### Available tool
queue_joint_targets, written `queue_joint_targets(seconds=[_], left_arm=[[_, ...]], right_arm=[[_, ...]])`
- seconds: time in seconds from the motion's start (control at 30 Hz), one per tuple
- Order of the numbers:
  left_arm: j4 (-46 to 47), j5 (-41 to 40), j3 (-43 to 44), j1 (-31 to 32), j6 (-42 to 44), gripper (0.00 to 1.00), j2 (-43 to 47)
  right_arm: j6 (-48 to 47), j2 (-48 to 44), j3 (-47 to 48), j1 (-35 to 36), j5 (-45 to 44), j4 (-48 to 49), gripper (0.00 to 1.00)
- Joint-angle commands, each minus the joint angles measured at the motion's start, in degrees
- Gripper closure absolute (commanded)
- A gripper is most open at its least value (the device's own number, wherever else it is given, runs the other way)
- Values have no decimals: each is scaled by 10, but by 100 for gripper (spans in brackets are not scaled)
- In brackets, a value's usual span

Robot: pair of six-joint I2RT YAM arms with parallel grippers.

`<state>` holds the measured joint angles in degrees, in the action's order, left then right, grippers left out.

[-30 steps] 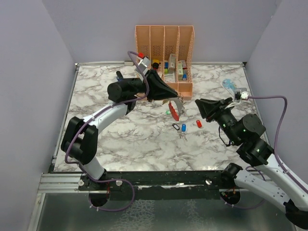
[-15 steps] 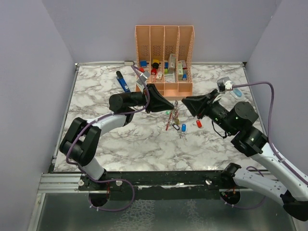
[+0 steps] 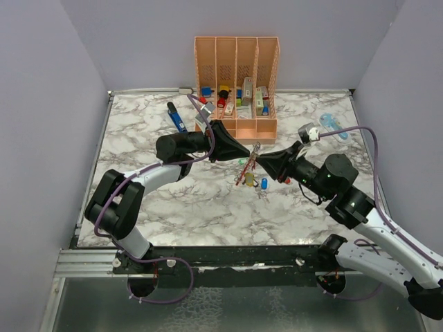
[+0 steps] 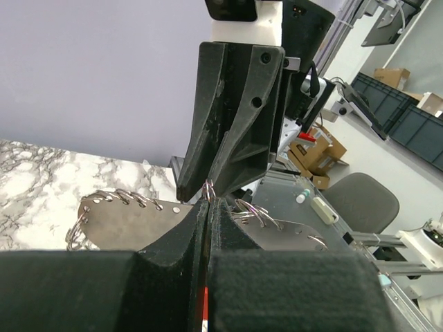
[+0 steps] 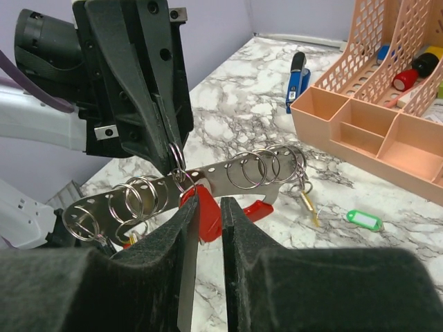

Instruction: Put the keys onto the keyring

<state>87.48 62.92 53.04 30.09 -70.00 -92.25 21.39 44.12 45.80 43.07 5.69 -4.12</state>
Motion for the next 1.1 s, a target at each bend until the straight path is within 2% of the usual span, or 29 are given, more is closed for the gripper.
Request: queue_joint_targets(seconds=[0.0,0.5,0.8,0.93,1.07], left_arm=[[152,1,21,1,-7,100,17],[153,7,28,1,-8,100,12],[153,9,30,1,-16,100,17],[153,8,32,1,-19,100,17],[153,7,33,1,-21,100,16]], right_arm=[[8,2,-9,2,16,54,81],[9,-25,-16,1,27,55,76],[0,5,-7,1,44,67,78],[-2,7,-6,1,43,70,83],[-3,2,-6,2,36,66,94]])
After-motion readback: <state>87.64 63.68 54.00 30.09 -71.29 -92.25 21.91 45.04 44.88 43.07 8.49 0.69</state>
